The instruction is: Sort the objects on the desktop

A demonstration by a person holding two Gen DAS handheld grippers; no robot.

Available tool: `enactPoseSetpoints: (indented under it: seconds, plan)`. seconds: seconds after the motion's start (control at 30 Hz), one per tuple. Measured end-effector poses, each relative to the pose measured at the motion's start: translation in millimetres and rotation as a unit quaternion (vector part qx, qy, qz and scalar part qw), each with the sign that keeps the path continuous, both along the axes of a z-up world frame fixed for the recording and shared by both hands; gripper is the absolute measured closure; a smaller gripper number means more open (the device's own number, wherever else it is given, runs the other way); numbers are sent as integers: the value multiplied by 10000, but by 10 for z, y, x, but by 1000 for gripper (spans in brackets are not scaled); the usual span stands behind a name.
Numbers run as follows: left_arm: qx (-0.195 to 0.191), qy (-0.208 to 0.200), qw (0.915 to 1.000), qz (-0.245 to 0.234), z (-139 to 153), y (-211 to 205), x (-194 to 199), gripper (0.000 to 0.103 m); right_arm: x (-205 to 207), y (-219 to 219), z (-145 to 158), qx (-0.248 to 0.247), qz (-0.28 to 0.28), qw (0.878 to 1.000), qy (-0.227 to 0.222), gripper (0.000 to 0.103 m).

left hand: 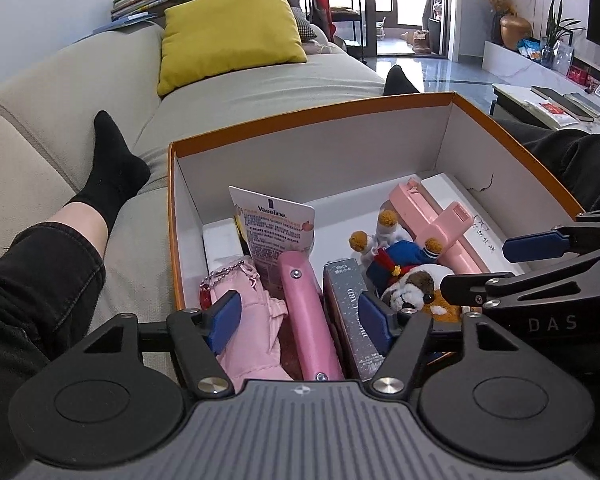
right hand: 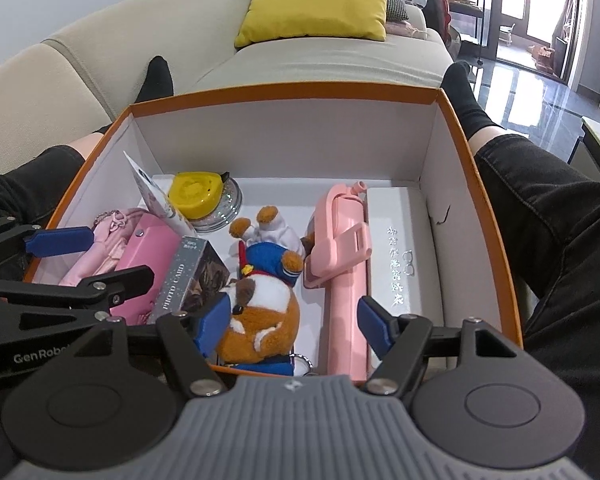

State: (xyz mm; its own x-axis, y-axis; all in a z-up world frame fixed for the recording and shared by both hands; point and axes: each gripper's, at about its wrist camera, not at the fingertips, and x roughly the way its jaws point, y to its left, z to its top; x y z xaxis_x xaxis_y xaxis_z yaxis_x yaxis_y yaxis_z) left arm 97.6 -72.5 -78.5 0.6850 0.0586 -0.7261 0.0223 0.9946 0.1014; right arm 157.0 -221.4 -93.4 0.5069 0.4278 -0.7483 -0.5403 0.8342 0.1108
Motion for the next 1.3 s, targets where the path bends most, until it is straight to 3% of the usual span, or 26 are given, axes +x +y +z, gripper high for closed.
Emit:
enactPoseSetpoints:
  seconds: [1.3]
  plan:
    - [28,3,10000,48,9,5,-16,27,0,37,1,-134,-36,9999,-45,31]
